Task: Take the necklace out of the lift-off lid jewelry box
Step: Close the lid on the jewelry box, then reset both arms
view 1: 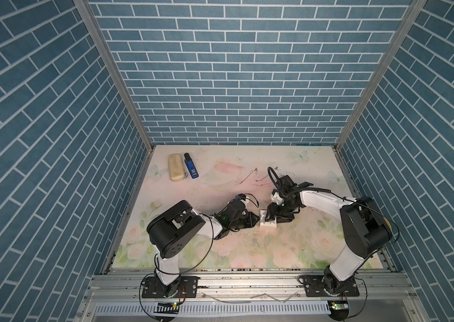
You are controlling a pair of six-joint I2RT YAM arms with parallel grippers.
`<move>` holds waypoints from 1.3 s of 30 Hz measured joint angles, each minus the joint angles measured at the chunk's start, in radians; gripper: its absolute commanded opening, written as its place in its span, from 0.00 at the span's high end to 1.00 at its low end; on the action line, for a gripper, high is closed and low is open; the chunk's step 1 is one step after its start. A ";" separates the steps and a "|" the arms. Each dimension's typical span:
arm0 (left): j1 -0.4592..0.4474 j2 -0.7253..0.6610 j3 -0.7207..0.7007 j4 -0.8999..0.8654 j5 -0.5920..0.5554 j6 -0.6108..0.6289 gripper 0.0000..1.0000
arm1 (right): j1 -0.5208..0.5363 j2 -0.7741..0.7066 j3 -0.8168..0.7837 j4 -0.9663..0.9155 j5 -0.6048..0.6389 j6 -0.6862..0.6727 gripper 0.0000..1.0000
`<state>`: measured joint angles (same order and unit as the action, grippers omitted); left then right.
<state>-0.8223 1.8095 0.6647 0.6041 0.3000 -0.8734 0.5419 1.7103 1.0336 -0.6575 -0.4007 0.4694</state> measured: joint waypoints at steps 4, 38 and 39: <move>0.026 -0.076 -0.018 -0.065 -0.010 0.031 0.71 | 0.003 0.009 0.022 -0.019 0.025 -0.006 0.40; 0.469 -0.764 -0.193 -0.438 -0.661 0.924 0.00 | -0.332 -0.620 -0.322 0.350 0.795 -0.311 0.01; 0.476 -0.741 -0.231 -0.372 -0.682 0.952 0.00 | -0.368 -0.580 -0.327 0.387 0.785 -0.310 0.02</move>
<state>-0.3462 1.0687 0.4335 0.2321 -0.3820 0.0784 0.1741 1.1301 0.7067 -0.2703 0.3847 0.1593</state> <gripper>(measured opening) 0.995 0.985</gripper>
